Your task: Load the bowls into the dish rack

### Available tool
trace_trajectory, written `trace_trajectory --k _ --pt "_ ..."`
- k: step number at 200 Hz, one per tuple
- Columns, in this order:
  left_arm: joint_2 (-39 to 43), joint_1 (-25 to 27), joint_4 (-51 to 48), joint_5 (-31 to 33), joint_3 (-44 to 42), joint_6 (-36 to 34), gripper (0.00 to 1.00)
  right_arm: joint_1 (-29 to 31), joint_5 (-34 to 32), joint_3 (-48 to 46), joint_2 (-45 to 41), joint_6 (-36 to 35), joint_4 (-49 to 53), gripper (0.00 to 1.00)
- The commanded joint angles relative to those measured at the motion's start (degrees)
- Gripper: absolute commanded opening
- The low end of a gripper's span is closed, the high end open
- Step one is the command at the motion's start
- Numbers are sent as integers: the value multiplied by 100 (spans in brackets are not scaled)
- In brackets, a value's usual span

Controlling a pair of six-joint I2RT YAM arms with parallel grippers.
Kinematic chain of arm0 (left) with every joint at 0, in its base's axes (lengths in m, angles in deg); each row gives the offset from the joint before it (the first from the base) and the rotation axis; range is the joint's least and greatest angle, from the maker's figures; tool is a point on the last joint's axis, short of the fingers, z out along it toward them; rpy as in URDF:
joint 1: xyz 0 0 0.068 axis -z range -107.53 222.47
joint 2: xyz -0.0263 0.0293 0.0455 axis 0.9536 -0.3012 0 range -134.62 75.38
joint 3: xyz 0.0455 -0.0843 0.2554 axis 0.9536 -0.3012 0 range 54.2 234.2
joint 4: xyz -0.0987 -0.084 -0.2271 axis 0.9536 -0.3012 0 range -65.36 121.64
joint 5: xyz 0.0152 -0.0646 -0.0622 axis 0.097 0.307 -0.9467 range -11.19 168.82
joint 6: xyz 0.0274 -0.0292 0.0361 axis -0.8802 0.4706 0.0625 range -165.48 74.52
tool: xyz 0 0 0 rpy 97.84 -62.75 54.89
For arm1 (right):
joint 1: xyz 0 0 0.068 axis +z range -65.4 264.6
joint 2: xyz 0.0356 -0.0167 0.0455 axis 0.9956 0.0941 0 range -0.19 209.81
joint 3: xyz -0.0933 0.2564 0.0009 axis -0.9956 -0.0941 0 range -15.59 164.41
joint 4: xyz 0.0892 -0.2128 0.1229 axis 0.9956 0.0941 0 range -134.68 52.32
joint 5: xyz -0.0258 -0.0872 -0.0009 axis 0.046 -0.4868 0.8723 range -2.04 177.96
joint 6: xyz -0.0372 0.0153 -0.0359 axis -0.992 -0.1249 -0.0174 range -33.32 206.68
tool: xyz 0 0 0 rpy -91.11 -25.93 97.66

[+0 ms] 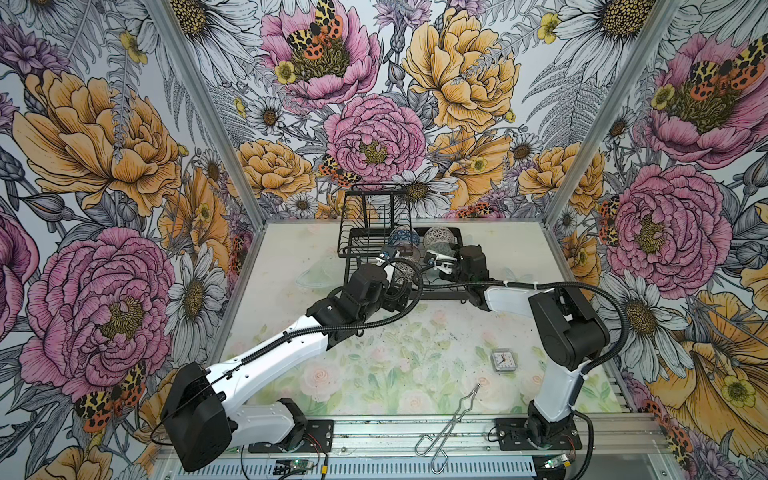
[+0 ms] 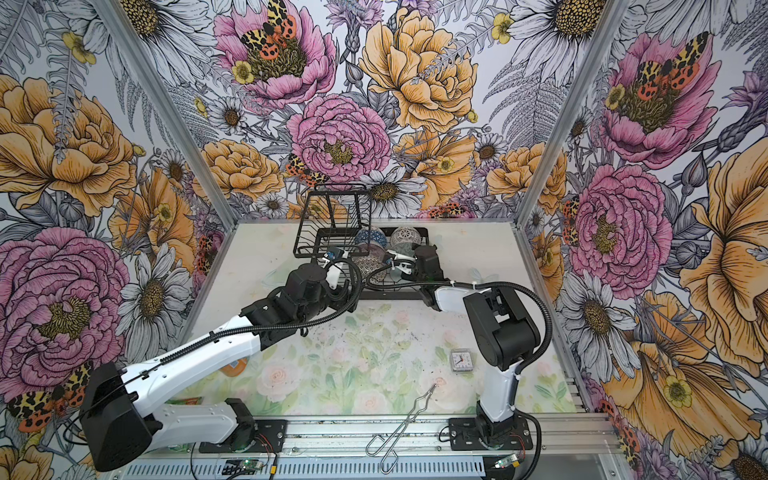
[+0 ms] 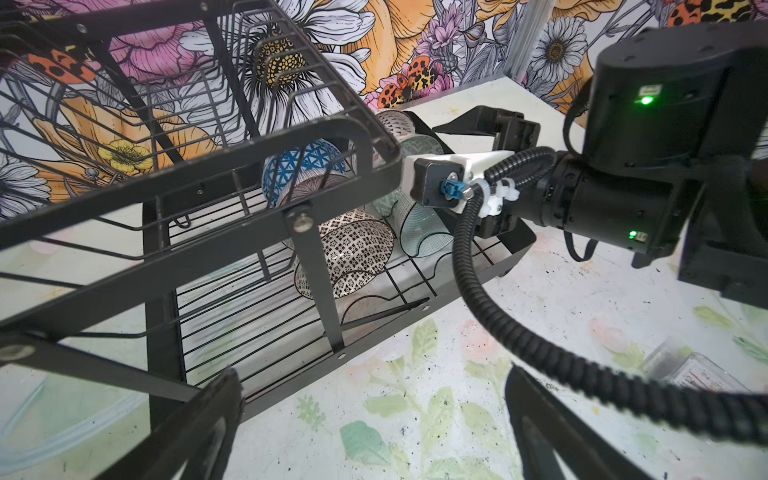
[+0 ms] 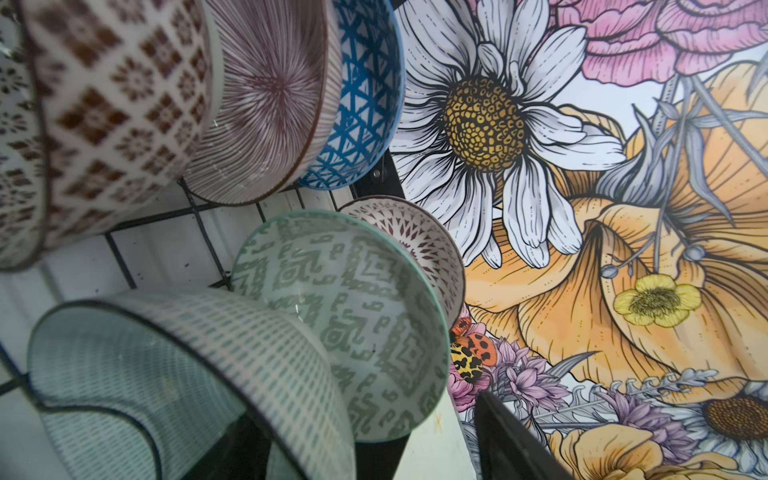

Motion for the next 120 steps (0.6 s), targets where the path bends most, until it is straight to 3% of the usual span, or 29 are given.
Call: trace_trajectory --k 1,38,59,88,120 --pt "332 -201 35 -122 -36 -119 99 -23 157 -193 -541 367 -149 83" --pt "876 -660 63 -193 -327 -176 99 -29 207 -515 -1243 758 -66 99" --pt "1308 -1016 302 -167 -680 -211 99 -33 236 -793 -1818 1252 -8 99" --pt "1932 -1663 993 62 -1408 -100 99 -114 444 -1204 -2876 2396 317 100" --pt "2342 -2411 1902 412 -2271 -31 99 -403 -42 -1747 -3843 3919 377 99"
